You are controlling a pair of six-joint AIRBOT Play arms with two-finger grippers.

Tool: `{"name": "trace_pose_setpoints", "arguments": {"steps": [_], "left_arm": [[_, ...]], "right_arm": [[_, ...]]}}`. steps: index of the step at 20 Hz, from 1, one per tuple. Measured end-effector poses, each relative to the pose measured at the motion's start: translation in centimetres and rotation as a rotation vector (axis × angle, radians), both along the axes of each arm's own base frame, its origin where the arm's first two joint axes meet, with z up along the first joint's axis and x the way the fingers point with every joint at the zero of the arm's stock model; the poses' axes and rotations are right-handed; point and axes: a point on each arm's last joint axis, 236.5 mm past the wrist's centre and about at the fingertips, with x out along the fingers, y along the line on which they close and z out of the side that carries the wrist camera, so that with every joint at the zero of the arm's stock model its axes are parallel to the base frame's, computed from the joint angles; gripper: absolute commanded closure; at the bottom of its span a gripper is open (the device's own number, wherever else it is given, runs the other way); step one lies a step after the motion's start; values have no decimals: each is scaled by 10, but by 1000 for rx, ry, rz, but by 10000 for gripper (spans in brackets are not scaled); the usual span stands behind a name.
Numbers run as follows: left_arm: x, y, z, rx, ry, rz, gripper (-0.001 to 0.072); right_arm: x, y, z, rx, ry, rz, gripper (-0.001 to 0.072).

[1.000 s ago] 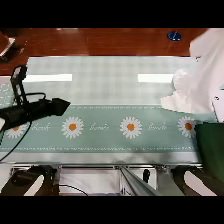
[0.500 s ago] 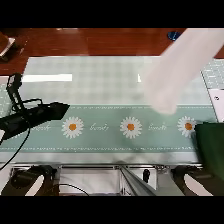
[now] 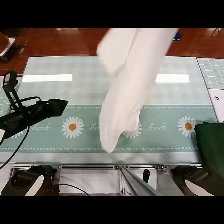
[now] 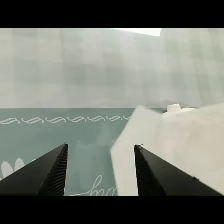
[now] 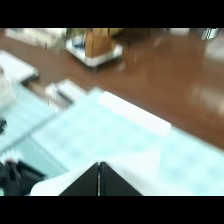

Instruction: Fold the shirts.

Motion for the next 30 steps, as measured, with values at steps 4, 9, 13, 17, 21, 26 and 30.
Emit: {"name": "trace_pose_setpoints", "arguments": {"steps": [4,9,13,17,21,26,30], "left_arm": [[-2,-1,-2,2,11,-6,200],[-7,-1,-14,7,44,-12,199],[-15,-6,-28,-30,99,-8,199],[-32,-23,-40,-60,167,-65,199],[-69,-36,-66,-38,336,-149,199],[-118,-35,-125,-6,660,-174,200],[-128,-54,-155,-94,786,-180,200]], "right_arm": [[23,17,-129,-124,289,-15,698],[24,42,-277,-151,614,-2,697],[13,70,-331,-103,787,60,301],[18,73,-339,-50,840,88,305],[62,-11,-319,-6,799,-80,305],[56,-189,-354,-43,858,-530,306],[2,-234,-407,4,988,-664,306]]}}
